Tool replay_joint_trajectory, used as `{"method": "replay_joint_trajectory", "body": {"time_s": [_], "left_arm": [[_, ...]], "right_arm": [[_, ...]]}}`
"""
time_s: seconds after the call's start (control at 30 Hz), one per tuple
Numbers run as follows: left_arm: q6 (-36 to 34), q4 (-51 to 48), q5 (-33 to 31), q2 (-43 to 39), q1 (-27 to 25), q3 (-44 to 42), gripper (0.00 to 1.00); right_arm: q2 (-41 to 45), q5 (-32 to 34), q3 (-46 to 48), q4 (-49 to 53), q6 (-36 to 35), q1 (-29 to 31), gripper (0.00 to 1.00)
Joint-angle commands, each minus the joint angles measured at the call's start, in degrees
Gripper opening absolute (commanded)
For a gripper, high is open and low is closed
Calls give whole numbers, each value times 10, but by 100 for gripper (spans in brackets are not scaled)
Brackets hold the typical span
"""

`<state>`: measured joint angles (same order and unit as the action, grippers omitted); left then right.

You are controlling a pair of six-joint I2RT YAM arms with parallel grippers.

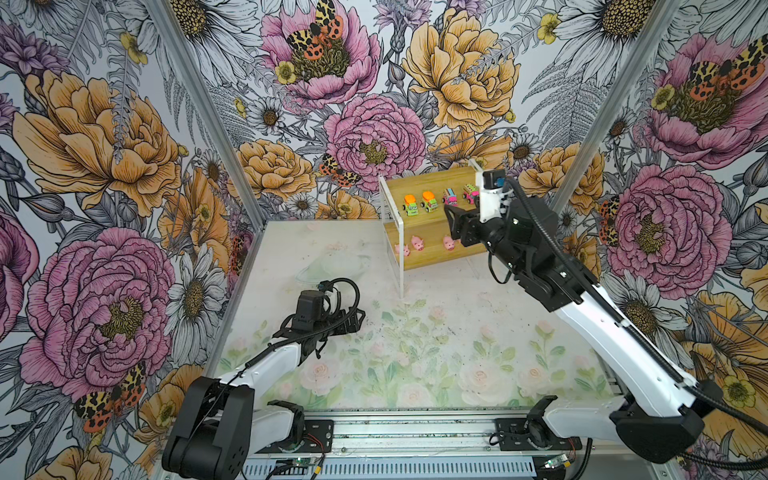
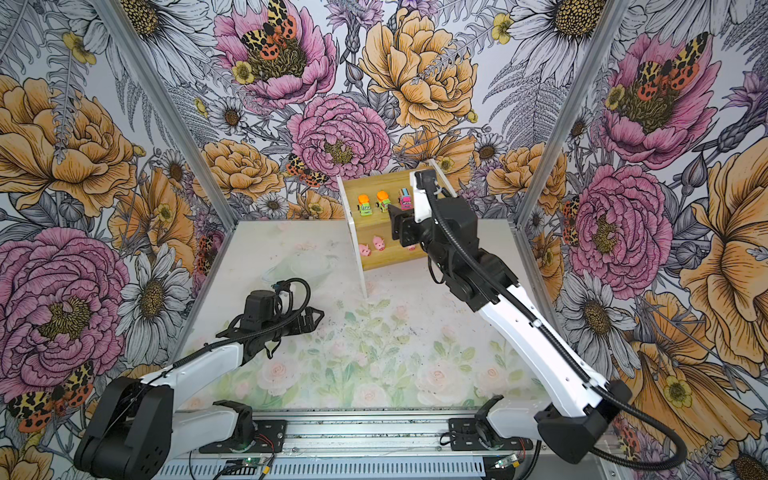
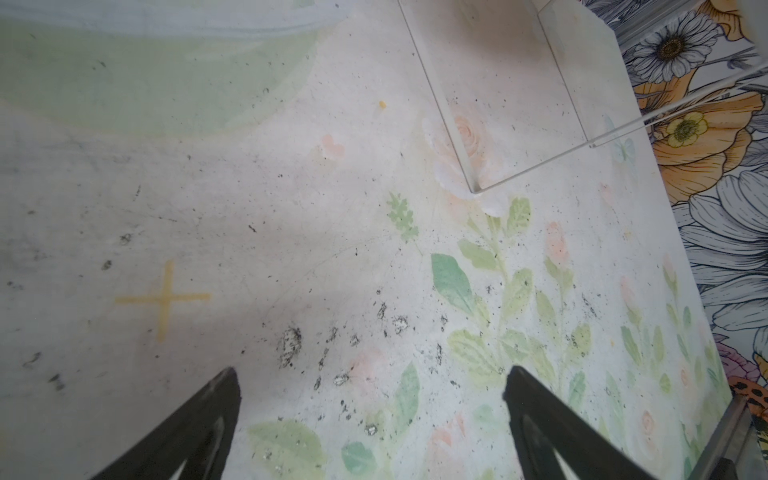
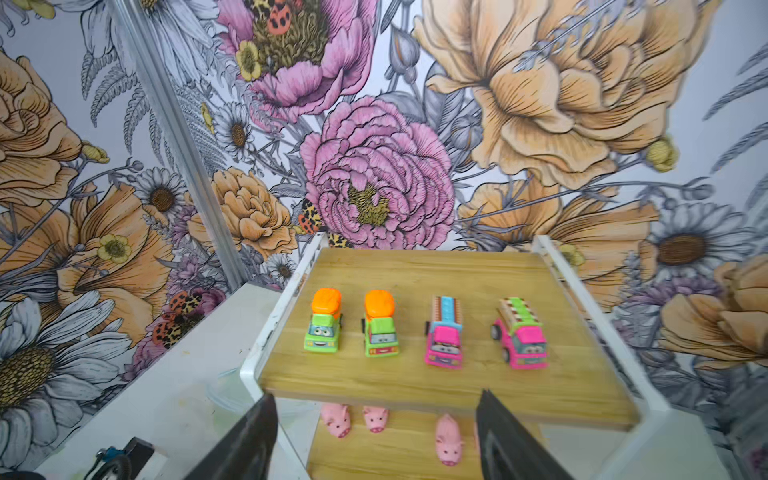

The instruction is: Place and organize the plastic toys onto the shelf

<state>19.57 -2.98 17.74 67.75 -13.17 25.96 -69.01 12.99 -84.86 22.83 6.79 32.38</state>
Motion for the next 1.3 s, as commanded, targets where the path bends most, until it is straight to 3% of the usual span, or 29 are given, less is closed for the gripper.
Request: {"method": "replay_joint_trajectory", "body": {"time_s": [0.0, 0.1, 0.2, 0.37, 0.43, 0.53, 0.63, 0.77, 0.8, 0.87, 1.03, 1.1, 1.17, 1.27], "left_arm": [[-17, 17, -21, -30, 10, 33, 99], [-37, 18, -45, -33, 13, 64, 99], [-64, 36, -60, -30, 17, 87, 99], [-132, 100, -135, -25, 31, 84, 99], [-151, 147, -141, -24, 49, 67, 99], [-160, 223, -144, -21, 86, 34, 99], [-169, 270, -141, -12, 124, 9, 99], [-175, 326, -133, 8, 170, -21, 99], [-174, 340, -127, 17, 181, -28, 99], [-169, 396, -115, 46, 195, -43, 99], [-162, 519, -95, 153, 203, -41, 99], [-179, 523, -82, 189, 192, -25, 99], [-214, 495, -134, 189, 152, -14, 99], [-206, 596, -119, 219, 162, -51, 99]], "right_arm": [[68, 47, 96, 1, -70, -76, 77], [106, -5, 231, -33, -78, -204, 78], [120, -78, 379, -144, -63, -311, 78], [96, -116, 647, -505, -48, -359, 78], [55, -119, 682, -579, -40, -360, 78], [-37, -125, 703, -718, -37, -361, 77], [-86, -152, 659, -698, -16, -363, 77], [-202, -161, 646, -793, -14, -362, 76], [-179, -150, 636, -732, -12, -362, 77], [-191, -148, 651, -784, -14, -361, 77], [-189, -136, 627, -729, -11, -359, 79], [-187, -141, 625, -722, -14, -359, 81], [-191, -146, 624, -727, -17, -359, 83], [-190, -146, 624, -724, -16, -358, 86]]}}
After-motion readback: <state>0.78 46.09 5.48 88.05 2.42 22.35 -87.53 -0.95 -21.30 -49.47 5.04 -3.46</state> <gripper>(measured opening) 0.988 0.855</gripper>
